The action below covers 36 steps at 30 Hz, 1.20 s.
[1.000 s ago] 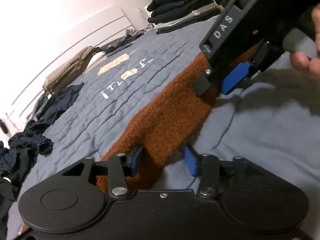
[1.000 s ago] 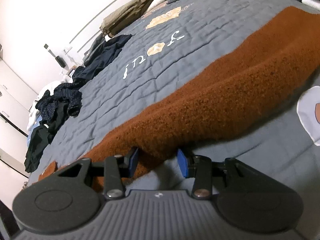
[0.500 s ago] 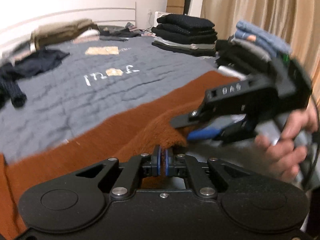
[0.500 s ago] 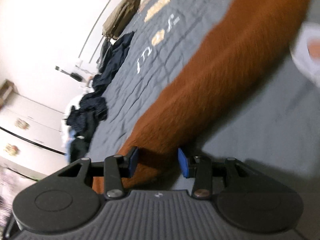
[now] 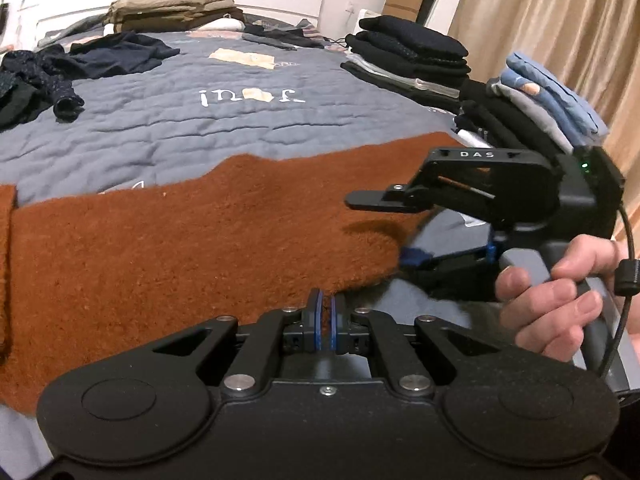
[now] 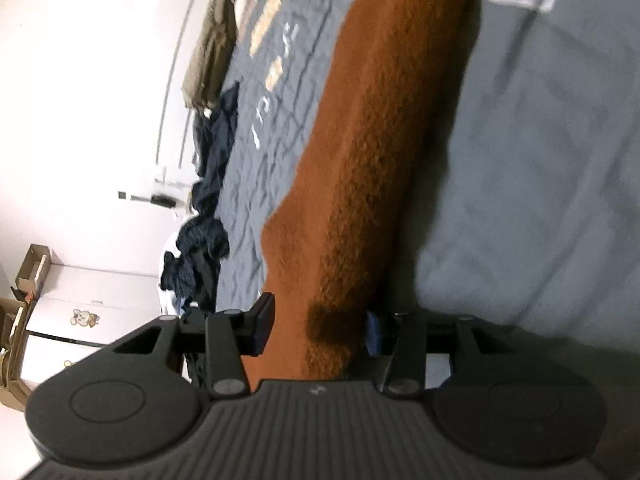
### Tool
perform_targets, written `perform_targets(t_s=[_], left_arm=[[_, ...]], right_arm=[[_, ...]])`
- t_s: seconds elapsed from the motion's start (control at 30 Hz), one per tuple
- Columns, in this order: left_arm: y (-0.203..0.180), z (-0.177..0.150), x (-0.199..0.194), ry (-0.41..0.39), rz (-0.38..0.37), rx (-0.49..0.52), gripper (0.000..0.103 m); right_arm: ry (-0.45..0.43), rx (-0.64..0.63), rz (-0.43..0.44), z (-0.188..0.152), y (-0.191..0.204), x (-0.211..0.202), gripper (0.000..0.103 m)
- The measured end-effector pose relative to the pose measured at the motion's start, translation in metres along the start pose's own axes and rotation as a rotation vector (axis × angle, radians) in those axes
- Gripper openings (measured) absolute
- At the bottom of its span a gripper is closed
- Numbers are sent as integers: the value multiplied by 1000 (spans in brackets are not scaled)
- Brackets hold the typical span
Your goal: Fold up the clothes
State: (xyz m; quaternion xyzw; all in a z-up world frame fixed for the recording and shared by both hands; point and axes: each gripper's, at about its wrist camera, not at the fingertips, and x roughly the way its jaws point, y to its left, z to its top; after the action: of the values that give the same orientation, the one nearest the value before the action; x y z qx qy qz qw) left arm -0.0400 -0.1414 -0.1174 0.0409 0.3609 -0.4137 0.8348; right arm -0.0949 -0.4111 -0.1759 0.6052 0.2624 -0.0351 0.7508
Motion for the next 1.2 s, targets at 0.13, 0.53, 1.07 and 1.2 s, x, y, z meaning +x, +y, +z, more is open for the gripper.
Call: perform_targets(t_s=[0.13,0.53,1.07,1.2], left_arm=[[-3,-1,10,22,15,19,4],[-6,-2,18,55,27,44,4],[-16,10,-3,21,-144,-23,21],[-19,15,-15,-40,-207,-41,34]], right_arm=[[-116,5,2,11,-1,-17,10],[-483,-46,-175,53,-1,-64,13],[-481,63,-316,124,-58,-80,37],[-428,-3,-304,135,-55,-77,40]])
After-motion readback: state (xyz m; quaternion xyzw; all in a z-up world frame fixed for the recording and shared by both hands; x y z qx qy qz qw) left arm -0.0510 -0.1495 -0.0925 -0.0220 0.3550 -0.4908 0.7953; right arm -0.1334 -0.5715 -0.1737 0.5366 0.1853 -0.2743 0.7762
